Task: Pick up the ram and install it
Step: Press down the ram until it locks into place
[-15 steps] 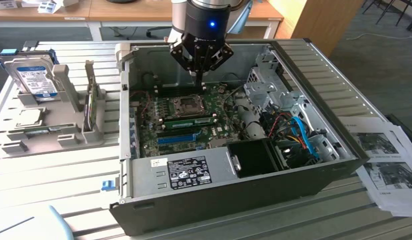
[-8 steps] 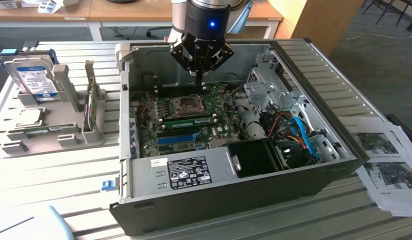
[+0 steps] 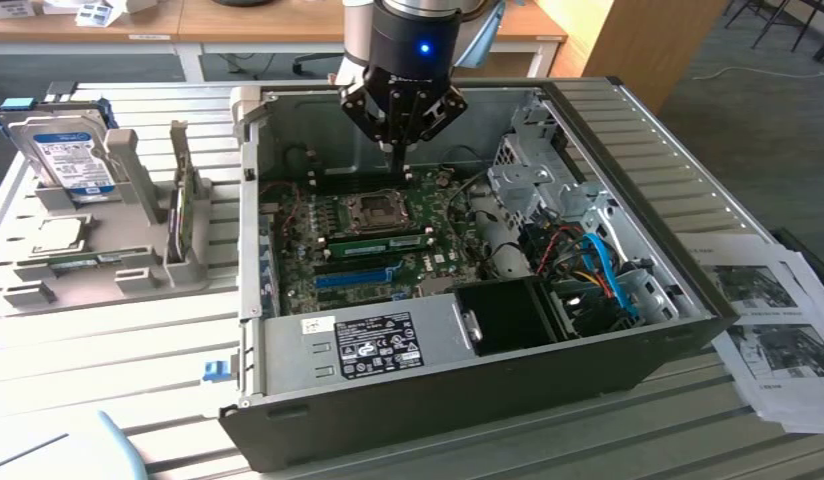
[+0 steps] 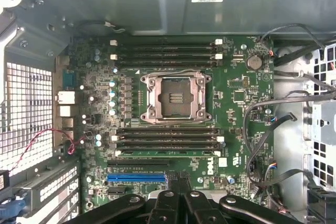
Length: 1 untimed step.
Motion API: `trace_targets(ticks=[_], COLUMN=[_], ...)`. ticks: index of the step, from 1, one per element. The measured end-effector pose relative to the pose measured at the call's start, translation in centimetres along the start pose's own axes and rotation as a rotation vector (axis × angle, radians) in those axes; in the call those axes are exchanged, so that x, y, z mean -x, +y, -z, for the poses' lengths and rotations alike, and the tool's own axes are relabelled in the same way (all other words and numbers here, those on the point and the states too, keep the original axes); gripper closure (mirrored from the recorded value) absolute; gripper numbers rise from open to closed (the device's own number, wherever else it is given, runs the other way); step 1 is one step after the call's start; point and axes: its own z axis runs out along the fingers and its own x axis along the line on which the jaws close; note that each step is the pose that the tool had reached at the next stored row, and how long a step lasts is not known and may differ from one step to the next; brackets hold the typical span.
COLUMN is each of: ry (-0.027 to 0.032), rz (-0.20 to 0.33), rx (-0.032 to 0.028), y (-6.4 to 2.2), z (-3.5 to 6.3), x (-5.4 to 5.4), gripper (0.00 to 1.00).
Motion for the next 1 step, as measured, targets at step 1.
trace_targets(ticks=[1], ry=[0.0], rz=[0.0], rx=[0.0], y=[0.0], z=[0.0], x=[0.0], gripper=[0.91])
